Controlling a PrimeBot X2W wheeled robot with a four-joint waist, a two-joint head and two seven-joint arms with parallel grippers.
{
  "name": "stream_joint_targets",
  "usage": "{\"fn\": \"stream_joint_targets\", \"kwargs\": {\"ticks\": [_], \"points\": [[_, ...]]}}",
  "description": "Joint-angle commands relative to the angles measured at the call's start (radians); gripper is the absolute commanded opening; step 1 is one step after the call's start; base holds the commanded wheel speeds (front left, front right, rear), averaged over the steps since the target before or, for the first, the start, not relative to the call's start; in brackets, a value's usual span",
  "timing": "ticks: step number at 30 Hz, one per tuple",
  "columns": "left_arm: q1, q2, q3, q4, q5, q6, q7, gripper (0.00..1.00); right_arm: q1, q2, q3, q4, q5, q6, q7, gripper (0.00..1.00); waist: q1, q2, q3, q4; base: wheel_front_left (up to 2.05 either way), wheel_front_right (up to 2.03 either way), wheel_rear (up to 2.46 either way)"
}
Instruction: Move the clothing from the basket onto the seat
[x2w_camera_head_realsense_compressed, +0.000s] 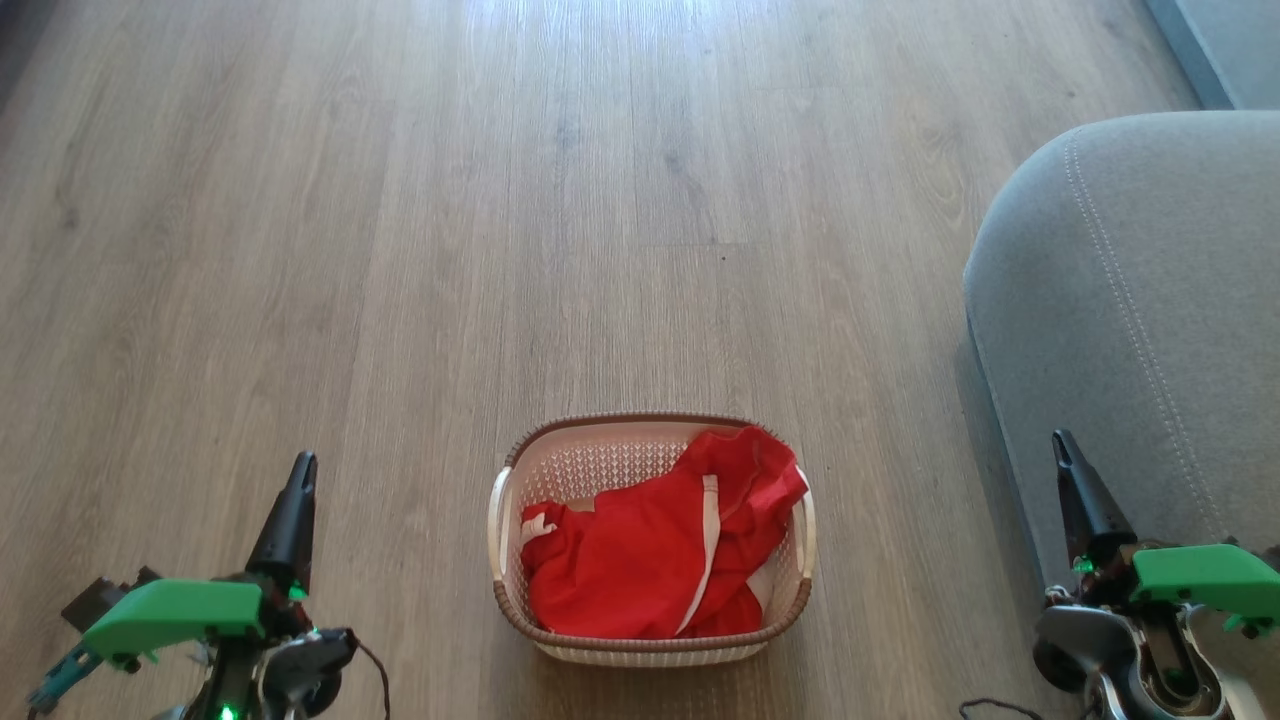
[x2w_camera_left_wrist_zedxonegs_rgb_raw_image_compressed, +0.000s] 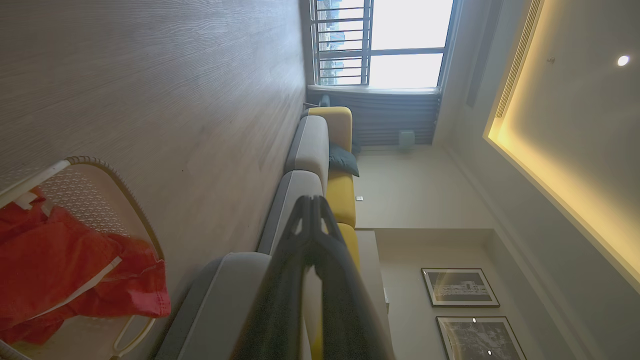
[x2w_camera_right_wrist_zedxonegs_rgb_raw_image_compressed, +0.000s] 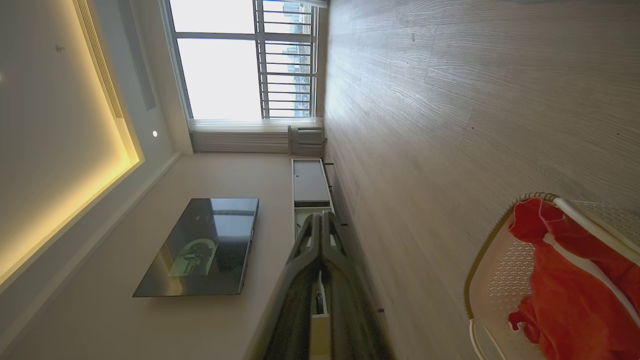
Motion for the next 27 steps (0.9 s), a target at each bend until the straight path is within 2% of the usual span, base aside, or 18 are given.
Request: {"fn": "stream_joint_targets", "kwargs": {"ticks": [1, 27], "points": [[-0.046, 0.010, 0.034, -0.030, -0.006, -0.009, 0.007, 0.00, -0.052, -0.004, 0.019, -0.039, 0.006, 0.000, 0.006, 0.00, 0.0000, 0.0000, 0.000, 0.000, 0.00, 0.00, 0.00], [-0.046, 0.010, 0.034, -0.030, -0.006, -0.009, 0.007, 0.00, -0.052, -0.004, 0.019, -0.039, 0.006, 0.000, 0.006, 0.00, 0.0000, 0.0000, 0.000, 0.000, 0.00, 0.00, 0.00]]}}
